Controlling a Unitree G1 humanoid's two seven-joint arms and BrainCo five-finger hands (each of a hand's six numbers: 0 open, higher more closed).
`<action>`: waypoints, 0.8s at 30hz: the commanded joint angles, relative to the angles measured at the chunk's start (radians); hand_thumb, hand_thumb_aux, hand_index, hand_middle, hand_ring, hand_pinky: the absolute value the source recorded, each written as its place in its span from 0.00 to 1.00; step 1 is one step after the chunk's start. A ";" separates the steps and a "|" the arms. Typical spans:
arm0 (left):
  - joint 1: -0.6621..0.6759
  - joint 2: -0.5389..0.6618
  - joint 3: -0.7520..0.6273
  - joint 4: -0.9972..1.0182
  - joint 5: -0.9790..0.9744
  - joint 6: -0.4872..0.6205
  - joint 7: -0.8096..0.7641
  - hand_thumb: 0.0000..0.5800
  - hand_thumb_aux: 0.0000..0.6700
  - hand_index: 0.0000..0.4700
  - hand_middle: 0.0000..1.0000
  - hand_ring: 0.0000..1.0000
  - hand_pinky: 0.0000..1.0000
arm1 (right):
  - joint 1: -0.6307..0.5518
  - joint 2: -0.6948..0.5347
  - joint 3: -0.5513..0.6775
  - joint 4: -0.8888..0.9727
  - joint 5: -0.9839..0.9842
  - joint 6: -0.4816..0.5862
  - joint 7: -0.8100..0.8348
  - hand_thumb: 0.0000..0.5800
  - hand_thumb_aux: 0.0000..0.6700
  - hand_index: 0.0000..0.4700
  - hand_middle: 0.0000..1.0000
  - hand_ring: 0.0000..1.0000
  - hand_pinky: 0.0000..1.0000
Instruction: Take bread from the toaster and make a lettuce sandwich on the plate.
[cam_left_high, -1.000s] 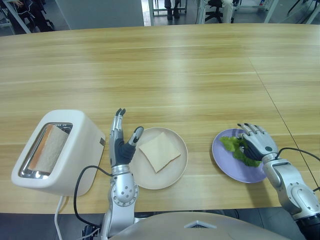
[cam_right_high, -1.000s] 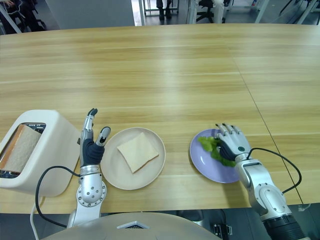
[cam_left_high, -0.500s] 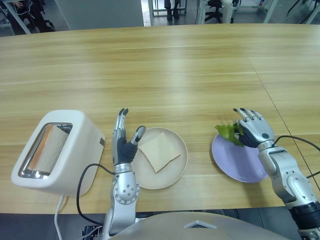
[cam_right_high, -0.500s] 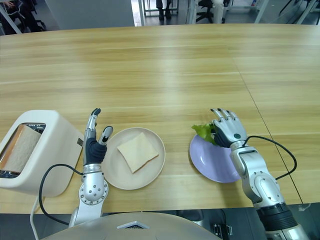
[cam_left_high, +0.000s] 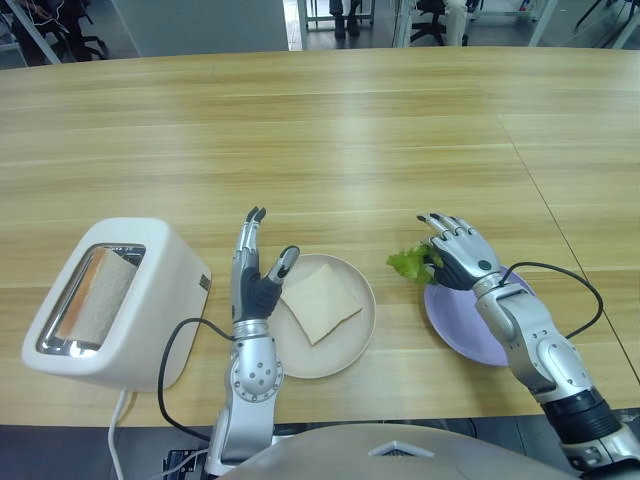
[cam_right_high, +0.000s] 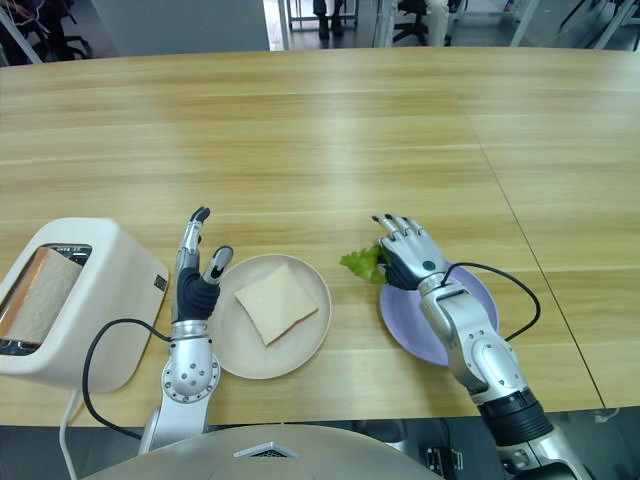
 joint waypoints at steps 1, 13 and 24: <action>-0.010 0.001 -0.001 0.028 -0.008 0.004 -0.004 0.00 0.00 0.00 0.00 0.00 0.00 | -0.033 0.036 0.037 0.028 -0.001 -0.004 0.005 1.00 1.00 0.98 0.00 0.00 0.00; -0.056 0.004 0.019 0.024 -0.033 -0.013 0.001 0.00 0.00 0.00 0.00 0.00 0.00 | -0.119 0.192 0.142 0.150 0.045 -0.017 -0.004 1.00 1.00 0.98 0.00 0.00 0.00; -0.123 0.009 0.031 0.105 -0.064 -0.034 -0.006 0.00 0.00 0.00 0.00 0.00 0.00 | -0.114 0.290 0.256 0.133 0.029 -0.021 -0.001 1.00 1.00 0.98 0.00 0.00 0.00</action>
